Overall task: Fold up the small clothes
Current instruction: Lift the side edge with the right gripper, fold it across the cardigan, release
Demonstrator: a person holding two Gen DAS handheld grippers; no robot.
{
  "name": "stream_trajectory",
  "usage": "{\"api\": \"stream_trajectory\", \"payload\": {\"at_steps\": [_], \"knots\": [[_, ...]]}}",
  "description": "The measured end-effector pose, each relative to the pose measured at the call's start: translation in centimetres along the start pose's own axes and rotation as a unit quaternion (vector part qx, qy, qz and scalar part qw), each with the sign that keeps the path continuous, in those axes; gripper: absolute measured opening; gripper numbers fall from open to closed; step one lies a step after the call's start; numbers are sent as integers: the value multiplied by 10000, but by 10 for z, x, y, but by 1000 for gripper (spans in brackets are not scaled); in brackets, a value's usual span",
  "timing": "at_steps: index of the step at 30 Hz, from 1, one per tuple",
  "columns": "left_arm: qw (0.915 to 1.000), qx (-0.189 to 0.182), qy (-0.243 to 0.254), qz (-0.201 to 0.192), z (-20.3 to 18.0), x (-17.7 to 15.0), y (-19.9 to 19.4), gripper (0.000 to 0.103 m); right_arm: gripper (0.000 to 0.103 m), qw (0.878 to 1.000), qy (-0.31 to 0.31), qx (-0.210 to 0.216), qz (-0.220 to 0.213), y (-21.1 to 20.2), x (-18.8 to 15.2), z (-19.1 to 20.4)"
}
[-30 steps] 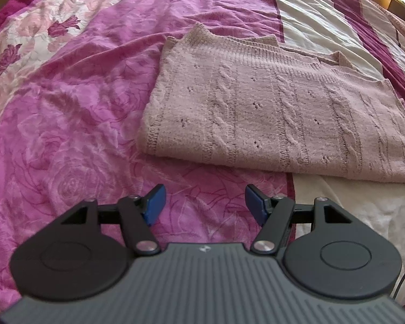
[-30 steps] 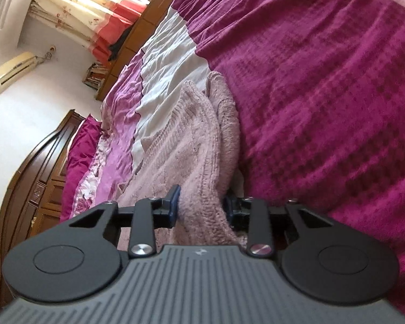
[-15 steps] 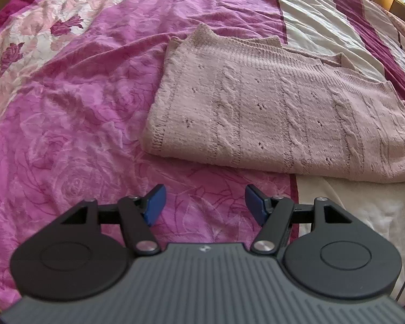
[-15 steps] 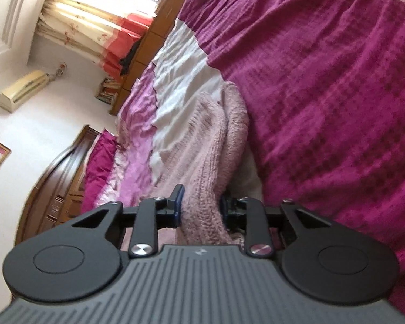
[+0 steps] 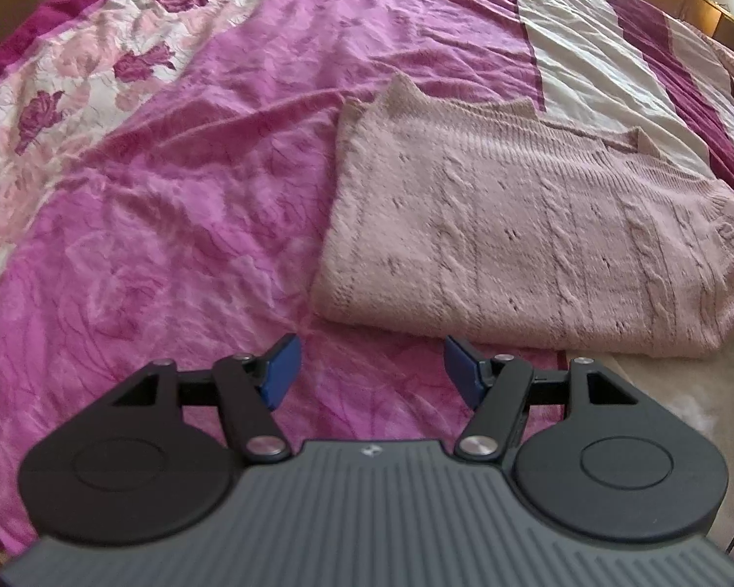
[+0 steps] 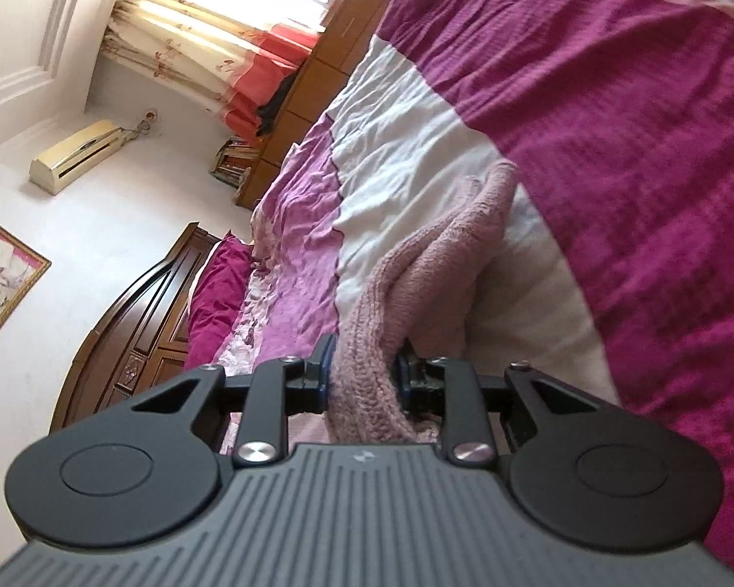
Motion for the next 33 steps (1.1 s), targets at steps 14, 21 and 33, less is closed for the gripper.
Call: {"api": "stream_trajectory", "payload": {"at_steps": [14, 21, 33], "knots": [[9995, 133, -40, -295, 31, 31, -11, 66, 23, 9950, -841, 495, 228, 26, -21, 93], [9991, 128, -121, -374, 46, 36, -14, 66, 23, 9848, -1463, 742, 563, 52, -57, 150], [9977, 246, -333, -531, 88, 46, -19, 66, 23, 9601, -2069, 1021, 1580, 118, -170, 218]]}}
Point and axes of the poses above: each gripper's, at about its wrist camera, not at the fingertips, and y roughly the way its jaws point, z to its left, x to its top, the point moved 9 cm from there along y, roughly the way its jaws point, and after that the axes turned 4 degrees about -z, right-handed, at the moved point
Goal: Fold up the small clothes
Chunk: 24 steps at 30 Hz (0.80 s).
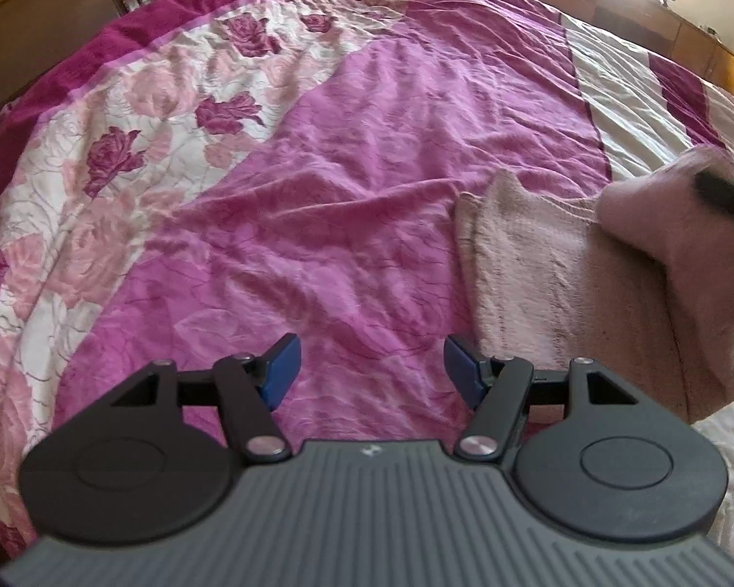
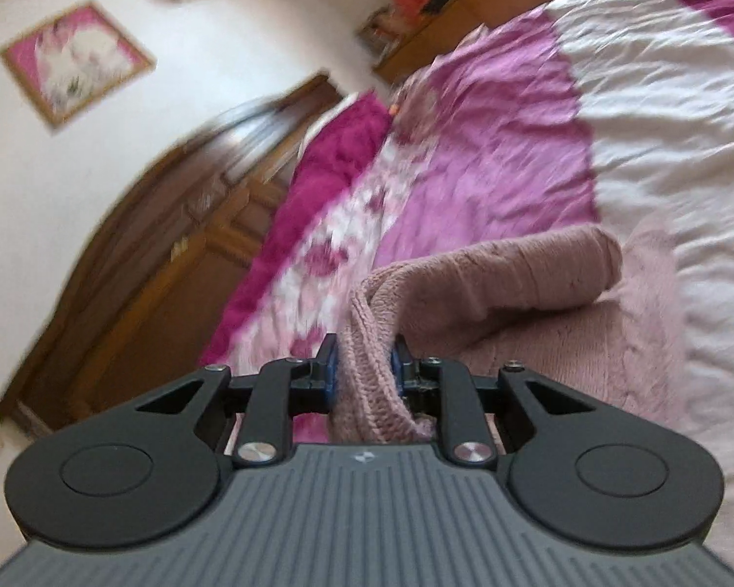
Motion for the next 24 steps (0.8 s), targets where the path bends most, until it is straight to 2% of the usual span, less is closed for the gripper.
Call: {"api": "stream_trajectory", "payload": {"at_steps": [5, 8, 12, 19, 24], "knots": [[9999, -1, -103, 51, 12, -4, 5, 66, 24, 9938, -569, -406, 869, 49, -55, 8], [9999, -32, -153, 54, 15, -6, 6, 66, 32, 9868, -885, -632, 1197, 65, -82, 9], [9998, -107, -188, -5, 15, -3, 7, 66, 51, 9865, -1111, -502, 1091, 62, -92, 21], [9986, -433, -260, -185, -5, 11, 7, 66, 55, 9927, -937, -319, 692, 21, -77, 36], [9956, -835, -385, -206, -30, 19, 17, 66, 63, 9953, -779, -549, 191, -18, -56, 26]]}}
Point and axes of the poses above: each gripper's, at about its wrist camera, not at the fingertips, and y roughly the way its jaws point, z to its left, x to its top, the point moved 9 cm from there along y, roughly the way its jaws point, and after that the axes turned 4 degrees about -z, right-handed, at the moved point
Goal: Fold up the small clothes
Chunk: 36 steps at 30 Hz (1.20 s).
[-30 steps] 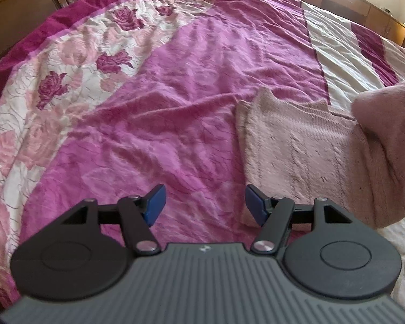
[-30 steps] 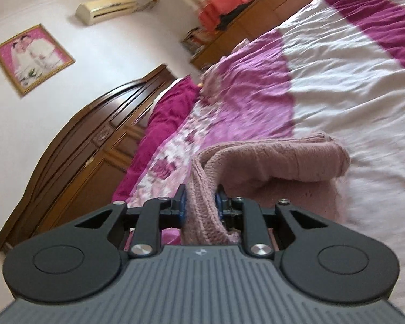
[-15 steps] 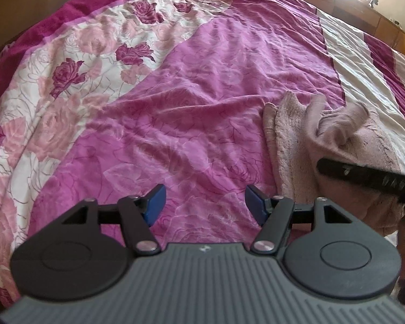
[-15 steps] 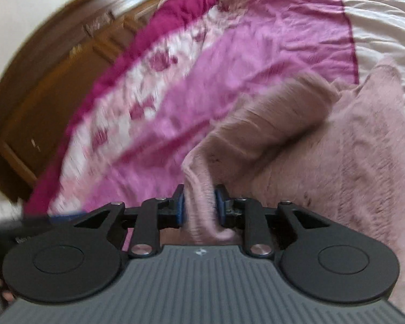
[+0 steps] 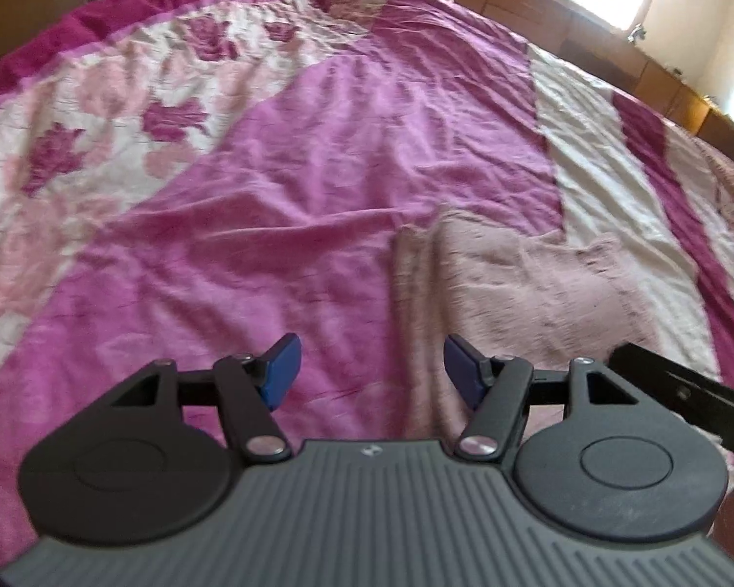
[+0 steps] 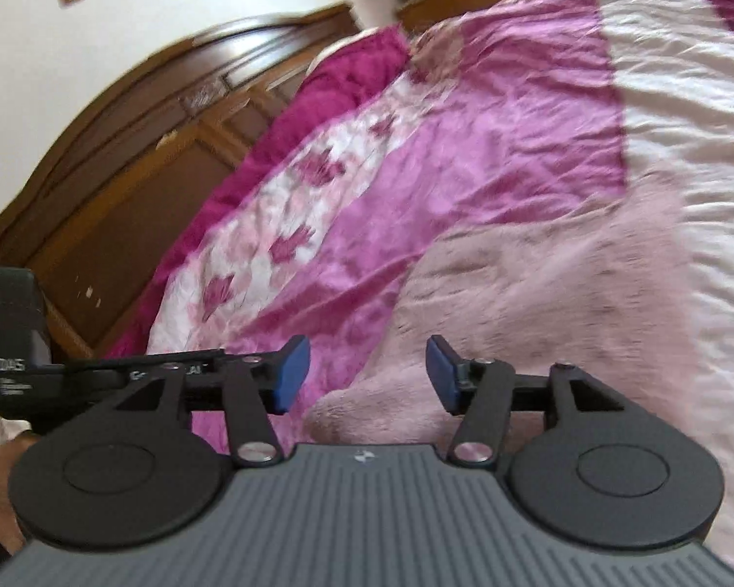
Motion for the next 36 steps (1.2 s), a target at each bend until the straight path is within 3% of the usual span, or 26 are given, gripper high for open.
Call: {"api": "stream_trajectory", "payload": {"at_steps": [5, 10, 15, 19, 20, 22, 28, 33, 36], "knots": [[9993, -370, -14, -11, -28, 6, 23, 66, 67, 9979, 67, -585, -283, -29, 8, -35], [9989, -359, 278, -151, -47, 14, 53, 66, 68, 9938, 225, -1020, -367, -43, 4, -69], [9983, -539, 181, -99, -55, 18, 82, 65, 69, 9901, 432, -1290, -354, -46, -8, -94], [9980, -627, -43, 60, -55, 16, 107, 62, 70, 9890, 605, -1319, -276, -41, -17, -105], [9979, -641, -88, 92, -55, 15, 112, 55, 70, 9890, 649, -1308, -254, -40, -20, -107], [9964, -795, -237, 185, -56, 11, 118, 22, 71, 9891, 725, -1264, -212, -34, -24, -108], [9956, -841, -366, -212, -43, 34, 97, 17, 72, 9923, 622, -1065, -144, -27, -28, -95], [9983, -528, -61, 256, -32, 29, 116, 18, 72, 9949, 400, -925, -42, -20, -32, -74], [9986, -485, -32, 225, -33, 26, 114, 22, 72, 9951, 262, -958, 12, -18, -35, -70]]}}
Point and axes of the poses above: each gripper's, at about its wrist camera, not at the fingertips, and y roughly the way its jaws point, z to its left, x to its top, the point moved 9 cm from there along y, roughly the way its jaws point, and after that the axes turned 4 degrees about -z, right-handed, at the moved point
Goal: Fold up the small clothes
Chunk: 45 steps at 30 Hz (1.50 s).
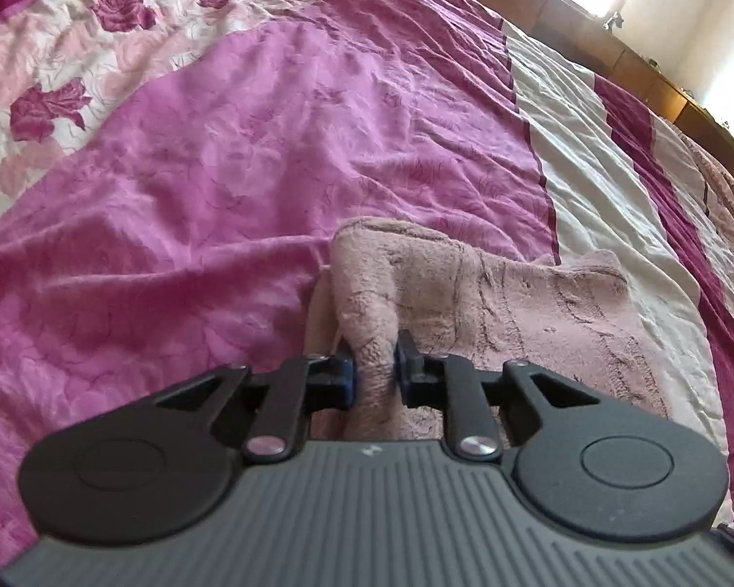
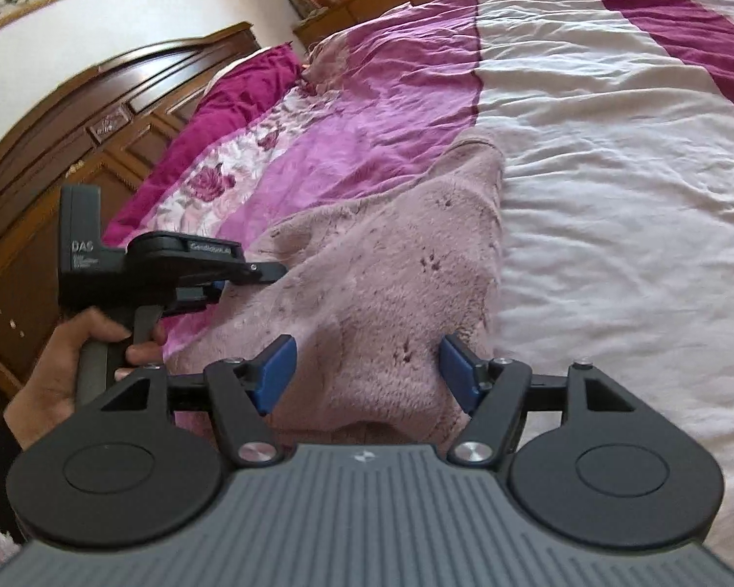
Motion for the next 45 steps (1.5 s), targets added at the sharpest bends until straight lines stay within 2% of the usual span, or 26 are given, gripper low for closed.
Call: {"api": "stream_trajectory", "payload": {"at_steps": [5, 9, 13, 17, 21, 23, 29, 34, 41, 42, 45], "knots": [[10000, -2, 40, 44, -4, -3, -20, 27, 72, 9998, 201, 68, -11, -3, 3, -4], [9997, -112, 220, 49, -10, -9, -46, 54, 72, 9996, 253, 68, -71, -5, 6, -7], [9988, -267, 402, 94, -19, -23, -67, 62, 72, 9995, 257, 54, -177, -11, 7, -7], [9974, -265, 604, 291, -22, -43, -72, 64, 72, 9993, 255, 20, -260, -16, 9, -7], [9946, 155, 914, 470, -8, -61, -67, 66, 72, 9994, 236, 20, -241, -18, 8, -7], [9942, 213, 922, 511, 1, -65, -66, 67, 72, 9996, 205, 12, -214, -18, 6, -7], [9964, 122, 631, 544, 11, -64, -68, 69, 72, 9995, 266, -30, -150, -15, 5, -11], [9987, -97, 271, 430, 6, -57, -69, 67, 81, 9991, 394, -56, -166, -12, 11, -20], [9983, -293, -215, 456, 7, -54, -56, 69, 91, 9962, 872, 12, -40, 4, 24, -42], [9979, -306, -301, 481, 8, -55, -54, 73, 91, 9953, 962, 59, 20, 8, 25, -45], [9967, -333, -496, 543, 11, -57, -49, 74, 92, 9894, 1409, 229, 256, 23, 25, -58]]}}
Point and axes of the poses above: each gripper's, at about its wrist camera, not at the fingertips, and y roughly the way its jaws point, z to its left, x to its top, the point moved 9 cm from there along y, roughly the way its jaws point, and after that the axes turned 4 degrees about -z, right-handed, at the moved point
